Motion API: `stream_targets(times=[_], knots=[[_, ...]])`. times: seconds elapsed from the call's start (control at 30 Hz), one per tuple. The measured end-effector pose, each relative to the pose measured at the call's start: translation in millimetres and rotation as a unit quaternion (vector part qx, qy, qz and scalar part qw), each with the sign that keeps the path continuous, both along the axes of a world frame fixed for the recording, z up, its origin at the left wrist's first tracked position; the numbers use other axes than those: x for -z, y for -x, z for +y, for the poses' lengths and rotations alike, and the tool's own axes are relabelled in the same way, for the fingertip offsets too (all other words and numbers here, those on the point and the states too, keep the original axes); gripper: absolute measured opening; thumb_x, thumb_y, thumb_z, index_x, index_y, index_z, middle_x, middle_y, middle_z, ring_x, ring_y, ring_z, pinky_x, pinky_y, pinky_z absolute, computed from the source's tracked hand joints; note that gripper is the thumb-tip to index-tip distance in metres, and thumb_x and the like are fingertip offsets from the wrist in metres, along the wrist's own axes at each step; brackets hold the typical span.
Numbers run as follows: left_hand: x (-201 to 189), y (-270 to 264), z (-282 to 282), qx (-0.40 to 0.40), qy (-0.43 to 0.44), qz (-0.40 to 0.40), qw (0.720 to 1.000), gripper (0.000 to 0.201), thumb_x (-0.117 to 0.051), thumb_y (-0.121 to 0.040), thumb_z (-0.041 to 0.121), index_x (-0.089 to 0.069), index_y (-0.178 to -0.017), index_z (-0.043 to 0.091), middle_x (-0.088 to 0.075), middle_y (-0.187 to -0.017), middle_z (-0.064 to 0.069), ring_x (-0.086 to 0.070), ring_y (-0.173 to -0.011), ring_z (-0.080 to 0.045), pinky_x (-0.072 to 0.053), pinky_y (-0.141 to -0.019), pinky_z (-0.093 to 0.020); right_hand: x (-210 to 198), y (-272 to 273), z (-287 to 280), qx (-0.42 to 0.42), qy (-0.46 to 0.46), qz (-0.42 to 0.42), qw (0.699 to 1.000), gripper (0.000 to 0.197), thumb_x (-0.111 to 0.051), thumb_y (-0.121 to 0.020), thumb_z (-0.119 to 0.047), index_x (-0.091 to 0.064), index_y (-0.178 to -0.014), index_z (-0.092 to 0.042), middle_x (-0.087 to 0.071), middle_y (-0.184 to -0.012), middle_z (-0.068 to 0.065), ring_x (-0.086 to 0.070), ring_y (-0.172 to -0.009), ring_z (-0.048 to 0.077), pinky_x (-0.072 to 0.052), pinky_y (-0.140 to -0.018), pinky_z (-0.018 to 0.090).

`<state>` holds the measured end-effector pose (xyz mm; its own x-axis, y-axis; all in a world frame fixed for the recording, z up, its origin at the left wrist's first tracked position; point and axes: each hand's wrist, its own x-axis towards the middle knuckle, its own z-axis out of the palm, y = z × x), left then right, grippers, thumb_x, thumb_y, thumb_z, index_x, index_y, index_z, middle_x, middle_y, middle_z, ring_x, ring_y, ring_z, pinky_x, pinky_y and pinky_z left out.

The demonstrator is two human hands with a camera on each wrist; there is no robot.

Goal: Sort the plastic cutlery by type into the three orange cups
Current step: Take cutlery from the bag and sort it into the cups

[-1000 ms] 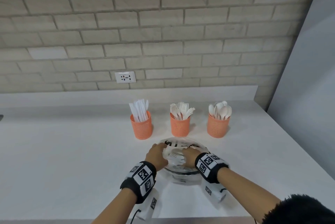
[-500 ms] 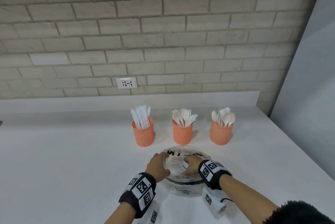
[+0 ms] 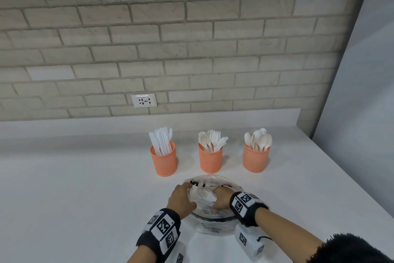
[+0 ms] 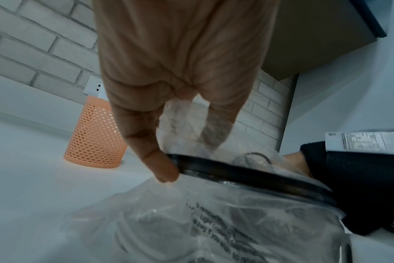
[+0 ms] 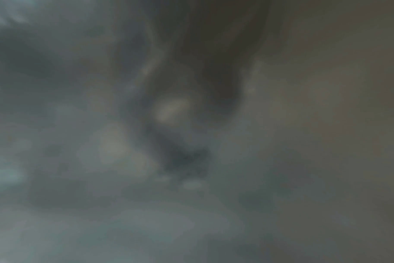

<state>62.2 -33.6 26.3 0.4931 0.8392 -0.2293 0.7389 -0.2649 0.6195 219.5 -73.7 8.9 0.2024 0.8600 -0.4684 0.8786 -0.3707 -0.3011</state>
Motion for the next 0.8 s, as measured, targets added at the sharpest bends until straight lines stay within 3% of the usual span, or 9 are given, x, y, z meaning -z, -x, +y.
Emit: stream_targets(times=[0.17, 0.37, 0.53, 0.7, 0.8], knots=[[2.2, 1.0, -0.2, -0.018, 0.006, 0.004, 1.000, 0.062, -0.061, -0.078, 0.010, -0.038, -0.135, 0.013, -0.045, -0.124, -0.012, -0.056, -0.107, -0.030, -0.052, -0.089, -0.040, -2.5, -0.6, -2.6, -0.005, 0.024, -0.007, 1.000, 0.046, -0.058, -0.087, -0.029, -0.050, -0.126, -0.006, -0.054, -0.131, 0.014, -0.051, -0.119, 0.029, -0.041, -0.097, 0.032], [2.1, 0.3, 0.4, -0.048, -0.004, -0.007, 0.999, 0.059, -0.059, -0.077, 0.007, -0.039, -0.132, 0.010, -0.045, -0.120, -0.013, -0.057, -0.104, -0.033, -0.052, -0.087, -0.043, -14.4, 1.6, -6.6, -0.010, 0.002, 0.027, 1.000, 0.046, -0.056, -0.089, -0.021, -0.045, -0.131, -0.005, -0.051, -0.135, 0.014, -0.047, -0.125, 0.028, -0.038, -0.100, 0.032], [0.1, 1.3, -2.1, -0.049, -0.011, -0.016, 0.999, 0.060, -0.058, -0.078, 0.007, -0.036, -0.133, 0.011, -0.042, -0.119, -0.012, -0.057, -0.102, -0.034, -0.053, -0.085, -0.044, -23.1, 5.3, -13.1, -0.020, -0.054, 0.058, 0.997, 0.050, -0.059, -0.087, -0.038, -0.048, -0.129, -0.014, -0.055, -0.131, 0.008, -0.049, -0.122, 0.027, -0.038, -0.099, 0.033], [-1.0, 0.5, -7.4, -0.052, -0.017, -0.028, 0.998, 0.061, -0.056, -0.081, 0.010, -0.031, -0.136, 0.010, -0.039, -0.126, -0.012, -0.051, -0.112, -0.029, -0.043, -0.095, -0.032, -21.3, 7.2, -13.8, -0.020, -0.091, 0.050, 0.994, 0.053, -0.061, -0.085, -0.030, -0.044, -0.133, -0.016, -0.053, -0.134, 0.006, -0.048, -0.123, 0.024, -0.039, -0.101, 0.034], [-1.3, 3.0, -12.2, -0.029, -0.010, -0.018, 0.999, 0.062, -0.054, -0.081, 0.012, -0.028, -0.138, 0.011, -0.039, -0.123, -0.010, -0.051, -0.113, -0.028, -0.043, -0.094, -0.032, -26.5, 6.2, -15.8, -0.018, -0.115, 0.073, 0.991, 0.057, -0.069, -0.076, -0.041, -0.051, -0.127, -0.023, -0.058, -0.127, 0.001, -0.054, -0.117, 0.021, -0.043, -0.101, 0.038]])
